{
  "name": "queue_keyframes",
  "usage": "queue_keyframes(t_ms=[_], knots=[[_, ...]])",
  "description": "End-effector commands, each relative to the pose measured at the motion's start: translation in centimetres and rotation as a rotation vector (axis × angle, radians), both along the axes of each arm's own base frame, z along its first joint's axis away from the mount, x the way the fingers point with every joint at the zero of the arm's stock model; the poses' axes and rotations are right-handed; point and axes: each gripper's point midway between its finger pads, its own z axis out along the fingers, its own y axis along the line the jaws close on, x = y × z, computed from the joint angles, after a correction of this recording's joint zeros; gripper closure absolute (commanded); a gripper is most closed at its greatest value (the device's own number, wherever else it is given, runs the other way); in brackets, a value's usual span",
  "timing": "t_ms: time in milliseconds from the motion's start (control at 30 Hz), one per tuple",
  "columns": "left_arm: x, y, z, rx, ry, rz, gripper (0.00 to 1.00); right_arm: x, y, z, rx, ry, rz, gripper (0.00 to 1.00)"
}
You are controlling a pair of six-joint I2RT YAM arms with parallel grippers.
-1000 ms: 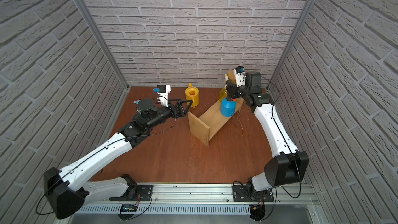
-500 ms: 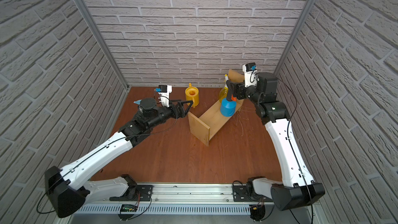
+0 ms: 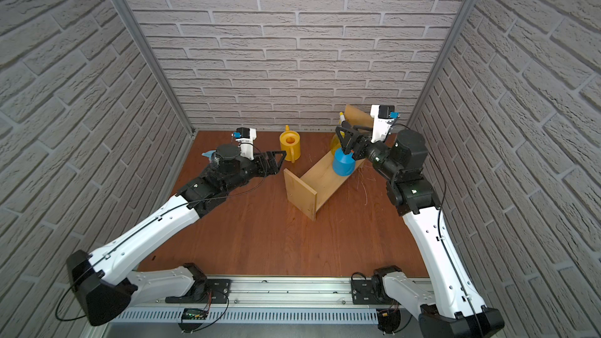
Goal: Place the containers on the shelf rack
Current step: 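Place the container on the shelf, then pick up a container from the center of the board.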
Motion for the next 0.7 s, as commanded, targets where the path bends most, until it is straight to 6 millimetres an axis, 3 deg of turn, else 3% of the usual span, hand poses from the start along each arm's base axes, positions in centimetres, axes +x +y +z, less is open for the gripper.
queue_keyframes(t_ms=[0,200,333,467,667], knots=[[1.2,2.4,-1.9,-0.005,0.120,0.143,0.02,-2.1,2.9,1.9,0.088,-0.056,0.104,0.21],[3.7,5.6,-5.5,-0.100,0.347,0.304,0.02,-2.2,6.8,-2.0,0.026,0.031,0.138,0.21],[6.3,6.4,-6.9,-0.149,0.454,0.363,0.03,-1.3,7.1,-4.4,-0.020,0.103,0.086,0.22],[9.1,6.4,-8.0,-0.073,0.502,0.403,0.06,-0.6,6.6,-5.8,-0.044,0.138,0.036,0.22],[13.8,5.8,-9.9,0.046,0.555,0.461,0.29,-0.5,6.1,-7.0,-0.074,0.158,0.006,0.22]])
